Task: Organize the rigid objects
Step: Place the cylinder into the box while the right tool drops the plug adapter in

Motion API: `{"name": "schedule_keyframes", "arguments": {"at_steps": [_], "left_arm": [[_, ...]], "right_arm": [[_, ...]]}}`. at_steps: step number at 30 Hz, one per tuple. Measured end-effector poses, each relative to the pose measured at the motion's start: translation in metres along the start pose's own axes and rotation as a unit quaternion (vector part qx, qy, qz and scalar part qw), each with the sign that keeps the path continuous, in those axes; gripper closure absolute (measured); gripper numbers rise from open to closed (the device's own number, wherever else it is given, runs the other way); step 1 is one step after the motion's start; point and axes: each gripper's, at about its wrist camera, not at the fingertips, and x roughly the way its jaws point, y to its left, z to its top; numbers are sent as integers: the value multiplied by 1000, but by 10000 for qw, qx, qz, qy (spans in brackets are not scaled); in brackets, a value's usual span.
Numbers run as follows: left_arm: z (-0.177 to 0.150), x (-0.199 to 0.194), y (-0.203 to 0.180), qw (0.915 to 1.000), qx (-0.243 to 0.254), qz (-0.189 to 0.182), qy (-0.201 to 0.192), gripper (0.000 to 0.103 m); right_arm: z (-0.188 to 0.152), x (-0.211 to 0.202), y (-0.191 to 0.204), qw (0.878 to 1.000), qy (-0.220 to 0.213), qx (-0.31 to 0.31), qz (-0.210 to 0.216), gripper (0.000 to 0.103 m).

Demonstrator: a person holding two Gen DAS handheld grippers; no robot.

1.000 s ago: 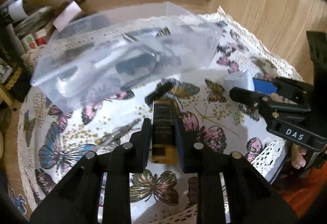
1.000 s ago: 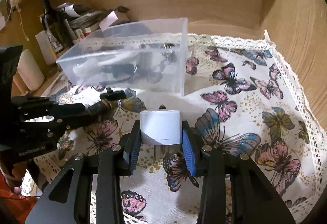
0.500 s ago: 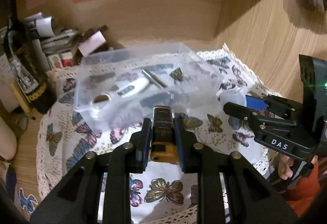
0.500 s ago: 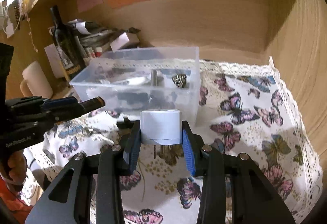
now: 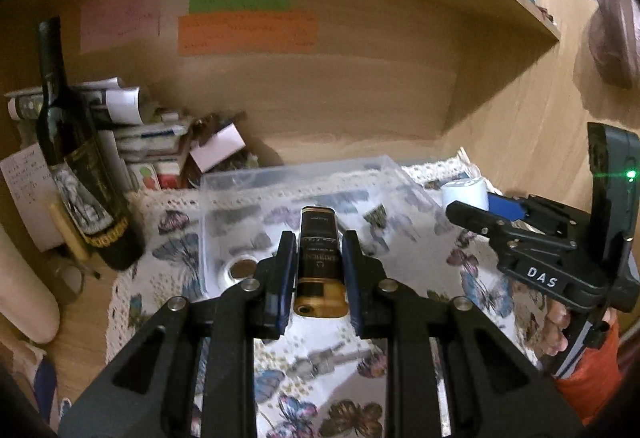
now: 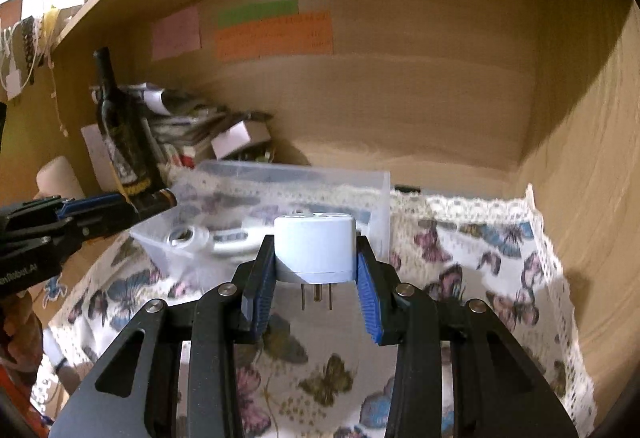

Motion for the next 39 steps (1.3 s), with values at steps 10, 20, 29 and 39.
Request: {"name": "schedule_keyframes", "arguments": {"at_steps": [10,20,29,39], "left_arm": [[19,47,7,9996,-25,75,259,80],[9,104,-1,9965,82,32,828,80],[2,122,-4,9941,88,-62,1078,80],[7,109,-6,9951,133,-94,974,80]], "right_arm": [[18,31,-5,9999,77,-67,-101,69],[6,78,-7,9975,701,5,-100,69],[0,93,-7,9955,946,-1,-79,69],[2,84,-2,9964,845,-32,-59,68]]}}
